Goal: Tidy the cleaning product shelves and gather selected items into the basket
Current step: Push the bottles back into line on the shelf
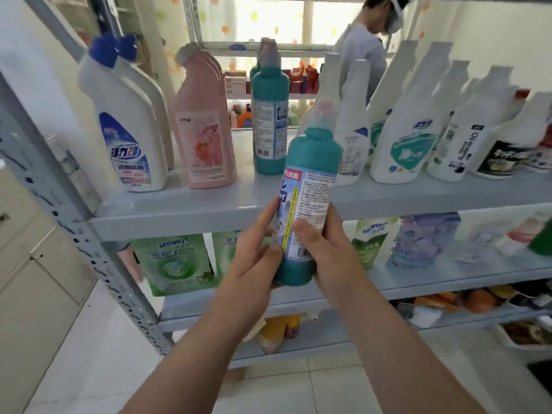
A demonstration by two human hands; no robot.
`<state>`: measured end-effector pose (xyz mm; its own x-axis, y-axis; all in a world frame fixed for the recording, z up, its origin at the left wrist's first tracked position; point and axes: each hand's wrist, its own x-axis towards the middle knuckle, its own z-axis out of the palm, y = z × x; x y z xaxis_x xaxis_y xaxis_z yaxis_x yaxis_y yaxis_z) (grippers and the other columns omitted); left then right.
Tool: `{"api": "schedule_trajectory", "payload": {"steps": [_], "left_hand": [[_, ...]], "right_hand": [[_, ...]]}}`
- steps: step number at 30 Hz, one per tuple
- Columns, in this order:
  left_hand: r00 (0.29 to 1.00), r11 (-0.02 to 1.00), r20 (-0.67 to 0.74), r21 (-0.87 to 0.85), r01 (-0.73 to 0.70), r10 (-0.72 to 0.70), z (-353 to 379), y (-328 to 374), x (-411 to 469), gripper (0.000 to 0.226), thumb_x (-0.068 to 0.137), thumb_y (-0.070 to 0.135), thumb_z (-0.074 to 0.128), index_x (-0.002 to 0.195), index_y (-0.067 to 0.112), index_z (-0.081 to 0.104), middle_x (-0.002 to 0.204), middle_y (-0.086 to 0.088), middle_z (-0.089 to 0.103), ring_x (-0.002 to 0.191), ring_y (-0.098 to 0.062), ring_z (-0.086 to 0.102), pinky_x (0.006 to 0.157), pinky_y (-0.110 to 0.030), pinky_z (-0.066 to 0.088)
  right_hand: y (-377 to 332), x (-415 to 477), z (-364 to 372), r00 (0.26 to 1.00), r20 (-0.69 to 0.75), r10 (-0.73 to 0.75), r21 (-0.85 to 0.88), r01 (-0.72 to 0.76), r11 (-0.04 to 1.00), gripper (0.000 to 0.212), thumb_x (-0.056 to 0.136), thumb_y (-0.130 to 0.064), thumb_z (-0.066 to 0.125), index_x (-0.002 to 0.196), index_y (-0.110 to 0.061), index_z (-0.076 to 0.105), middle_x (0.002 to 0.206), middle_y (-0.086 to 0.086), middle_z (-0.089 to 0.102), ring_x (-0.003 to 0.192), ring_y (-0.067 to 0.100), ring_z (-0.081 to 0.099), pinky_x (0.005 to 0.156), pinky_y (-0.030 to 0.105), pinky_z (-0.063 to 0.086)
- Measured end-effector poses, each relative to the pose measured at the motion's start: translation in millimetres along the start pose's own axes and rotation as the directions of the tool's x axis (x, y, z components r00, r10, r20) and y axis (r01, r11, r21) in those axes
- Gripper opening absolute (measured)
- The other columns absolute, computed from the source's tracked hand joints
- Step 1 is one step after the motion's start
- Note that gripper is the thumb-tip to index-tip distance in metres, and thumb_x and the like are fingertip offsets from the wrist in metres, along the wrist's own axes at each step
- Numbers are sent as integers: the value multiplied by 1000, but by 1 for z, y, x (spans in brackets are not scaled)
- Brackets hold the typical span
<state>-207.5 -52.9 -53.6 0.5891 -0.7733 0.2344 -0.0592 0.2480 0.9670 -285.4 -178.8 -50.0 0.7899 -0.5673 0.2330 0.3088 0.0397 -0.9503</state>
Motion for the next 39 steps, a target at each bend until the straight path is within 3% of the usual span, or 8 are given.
{"api": "schedule_trajectory", "payload": {"steps": [6,11,14,17,20,24,31,39], "left_hand": [[938,865,-210,480,-145,274,-5,18,103,43,96,25,52,134,46,49,121,4,59,110,-2,60,93,-21,52],[886,826,-322,552,-111,334,-3,23,193,70,81,29,73,140,36,36,122,17,57,106,13,59,85,-8,49],[899,813,-366,581,20,240,2,17,227,86,80,30,76,150,29,27,137,-1,57,119,-16,63,99,-31,50],[878,744,-406,661,92,253,8,13,232,98,73,53,40,159,13,19,152,-17,43,132,-38,49,99,-36,36],[897,751,-385,653,98,218,6,13,217,94,69,66,58,150,36,19,138,0,59,118,-27,62,97,-40,46],[888,788,-355,616,-11,291,-1,7,172,82,79,39,82,141,41,27,124,27,60,105,12,60,87,-19,48],[849,774,-376,630,-61,372,-24,14,113,73,70,37,70,121,68,28,111,36,61,95,9,65,75,-22,55],[850,748,-370,663,-40,373,-99,24,85,70,68,44,69,129,51,35,108,39,60,94,14,64,63,-4,49]], "right_hand": [[-23,53,-40,987,-39,-157,-50,155,987,81,82,-47,79,152,-39,39,139,-16,64,127,9,62,105,34,54],[-26,84,-52,977,7,-214,-146,213,966,83,83,-42,76,155,-37,34,142,-16,61,129,6,60,109,37,51],[-24,95,-55,977,38,-212,-193,215,957,87,85,-40,77,158,-36,30,146,-15,57,132,4,57,113,40,47],[-22,101,-58,973,62,-223,-210,232,950,87,86,-36,78,159,-36,28,149,-17,54,134,1,54,115,36,46],[-22,104,-59,966,75,-246,-199,256,946,84,87,-32,78,157,-35,31,147,-16,56,135,3,54,113,30,46],[-25,105,-58,956,53,-290,-192,295,936,77,90,-28,77,153,-39,35,142,-23,58,131,-2,55,100,12,47],[-20,111,-32,968,27,-251,-194,251,948,72,94,-16,75,147,-45,36,130,-32,62,119,-8,61,87,6,50],[-9,150,16,976,62,-209,-376,217,901,73,92,-20,77,127,-62,28,131,-33,49,112,-27,50,87,-6,37]]}}
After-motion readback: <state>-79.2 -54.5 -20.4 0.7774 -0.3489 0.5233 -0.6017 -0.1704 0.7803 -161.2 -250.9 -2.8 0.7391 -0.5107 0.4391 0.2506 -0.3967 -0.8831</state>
